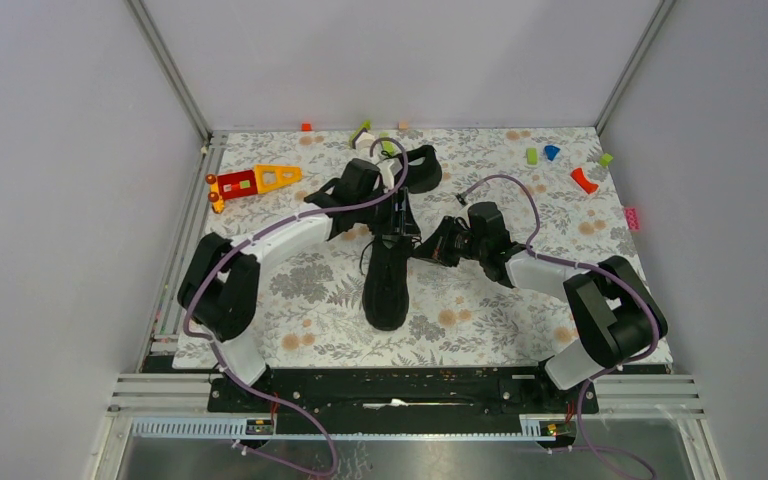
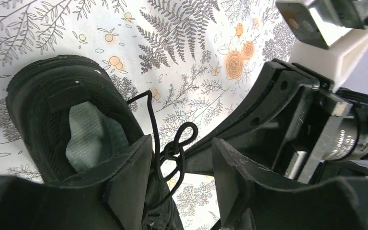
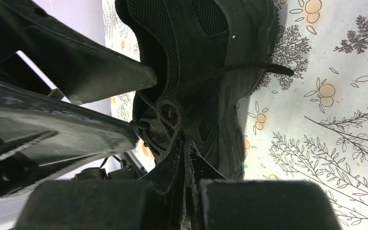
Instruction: Tie the shoes
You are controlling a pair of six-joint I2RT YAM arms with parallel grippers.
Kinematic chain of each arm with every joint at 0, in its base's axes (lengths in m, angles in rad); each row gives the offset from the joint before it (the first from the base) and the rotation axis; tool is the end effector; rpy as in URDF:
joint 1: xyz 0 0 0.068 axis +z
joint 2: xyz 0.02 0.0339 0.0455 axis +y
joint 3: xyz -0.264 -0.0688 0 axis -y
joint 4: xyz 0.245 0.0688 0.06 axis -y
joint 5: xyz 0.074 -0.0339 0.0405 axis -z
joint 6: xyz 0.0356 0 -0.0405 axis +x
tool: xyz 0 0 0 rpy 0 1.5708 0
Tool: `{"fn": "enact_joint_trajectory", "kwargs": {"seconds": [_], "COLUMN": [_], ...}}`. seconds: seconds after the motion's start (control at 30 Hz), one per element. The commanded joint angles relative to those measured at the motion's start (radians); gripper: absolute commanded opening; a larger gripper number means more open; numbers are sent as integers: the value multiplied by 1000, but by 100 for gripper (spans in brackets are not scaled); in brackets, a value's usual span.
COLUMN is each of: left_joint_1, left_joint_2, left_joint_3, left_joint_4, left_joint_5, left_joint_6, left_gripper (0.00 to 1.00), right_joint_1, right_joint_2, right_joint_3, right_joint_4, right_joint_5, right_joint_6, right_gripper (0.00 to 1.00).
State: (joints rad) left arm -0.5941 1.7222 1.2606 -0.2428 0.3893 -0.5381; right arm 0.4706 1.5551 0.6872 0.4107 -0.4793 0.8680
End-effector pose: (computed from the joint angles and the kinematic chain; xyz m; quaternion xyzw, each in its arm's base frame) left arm 0.3134 -0.2280 0.2498 0.1061 0.8879 -0.3691 0.2534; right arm 0.2731 0.1573 0.1827 0.0398 0.8332 0.4765 0.2776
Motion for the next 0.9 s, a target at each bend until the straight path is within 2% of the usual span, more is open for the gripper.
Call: {"fn": "enact_joint_trajectory", "kwargs": {"seconds": [0.0,0.2,0.3,0.4,0.5,0.6,0.7,0.87], "left_joint_1": [-15,-27,-29,-27,-29,-29,-29,-29], "left_joint_2": [32,71,94,103,103,106,103,120], "left_joint_3": [73,104,123,125,123,128,126,144], "left_joint_4": [18,3,-31,-39,-44,-61,-63,-72], "left_joint_5": [37,46,45,47,53,48,28,50], "left_joint_6": [32,41,45,47,46,48,52,53], "left_gripper": [53,52,36,30,32,41,42,18], "right_joint_1": [5,5,5,5,5,5,6,6], "right_joint_2": [-23,-22,-23,-22,-19,-20,-19,-17], "right_joint_3": [38,37,37,38,38,40,40,41], "right_joint_4": [8,10,10,10,11,12,11,11], "right_joint_5": [8,6,7,5,5,4,4,4], "right_joint_6": [-20,-19,-19,-20,-20,-18,-18,-18], "right_gripper": [0,0,0,0,0,0,0,0]}}
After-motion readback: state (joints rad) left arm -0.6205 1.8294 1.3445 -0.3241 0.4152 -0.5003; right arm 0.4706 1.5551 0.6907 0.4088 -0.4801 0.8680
